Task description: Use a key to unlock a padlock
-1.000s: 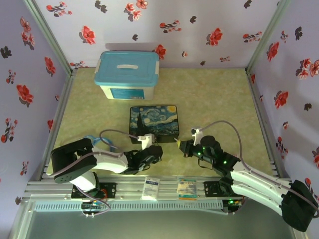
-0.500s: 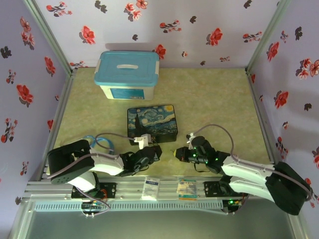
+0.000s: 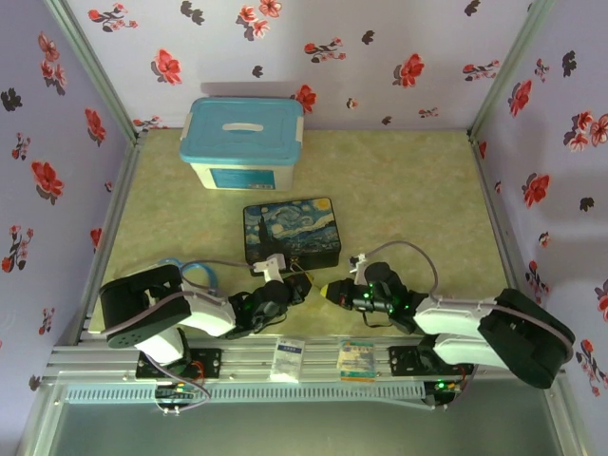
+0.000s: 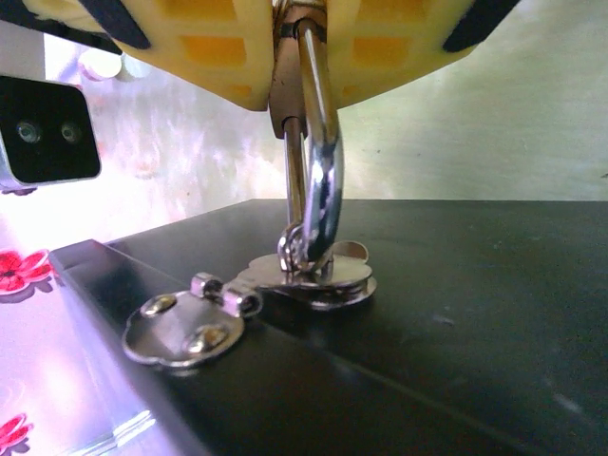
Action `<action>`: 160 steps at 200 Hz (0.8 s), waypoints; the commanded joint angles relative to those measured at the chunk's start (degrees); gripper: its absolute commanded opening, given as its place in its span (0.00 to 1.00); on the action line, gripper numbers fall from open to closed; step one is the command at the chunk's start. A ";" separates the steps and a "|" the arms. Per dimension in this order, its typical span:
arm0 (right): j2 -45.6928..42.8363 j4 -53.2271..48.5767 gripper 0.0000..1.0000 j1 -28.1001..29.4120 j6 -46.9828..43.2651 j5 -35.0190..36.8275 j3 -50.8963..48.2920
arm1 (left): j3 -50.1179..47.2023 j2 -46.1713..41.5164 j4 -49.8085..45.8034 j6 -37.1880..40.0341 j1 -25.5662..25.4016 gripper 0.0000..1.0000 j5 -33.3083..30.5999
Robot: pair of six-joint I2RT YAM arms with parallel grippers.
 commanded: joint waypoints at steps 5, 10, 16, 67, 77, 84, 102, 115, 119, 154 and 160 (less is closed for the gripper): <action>-3.77 -0.99 0.00 -1.13 -0.50 -2.43 -0.77 | -0.51 0.61 8.31 -1.19 0.52 0.00 -1.00; -4.27 -2.17 0.00 -1.21 -1.19 -2.97 -0.40 | -0.52 0.72 8.88 -1.30 0.52 0.00 -1.01; -4.82 -3.50 0.00 -1.27 -1.65 -2.99 0.06 | -0.51 0.84 9.29 -1.40 0.54 0.00 -1.04; -2.18 -2.28 0.00 -3.20 -1.71 -5.15 1.52 | -0.48 -1.31 7.75 -1.34 0.88 0.00 -1.13; -1.15 0.52 0.00 -3.41 -0.90 -5.43 1.04 | -0.46 -1.62 7.68 -1.23 0.87 0.00 -1.10; -0.36 2.63 0.00 -3.77 0.04 -5.84 0.59 | -0.54 -1.82 7.79 -1.42 0.87 0.00 -1.12; 1.47 5.05 0.00 -4.22 0.69 -6.31 0.57 | -0.69 -2.08 8.38 -1.70 0.88 0.00 -1.13; 2.61 7.27 0.00 -4.33 1.21 -6.46 0.56 | -0.33 -2.85 7.62 -1.47 0.88 0.00 -1.08; 2.96 8.10 0.00 -4.30 1.40 -6.57 0.56 | -0.27 -3.06 7.12 -1.26 0.88 0.00 -1.05; 3.77 10.04 0.00 -4.39 2.11 -6.62 1.23 | -0.06 -3.69 6.53 -0.78 0.92 0.00 -1.01; 3.85 9.51 0.00 -4.41 2.02 -6.70 1.48 | -0.16 -3.66 6.69 -0.86 0.87 0.00 -1.05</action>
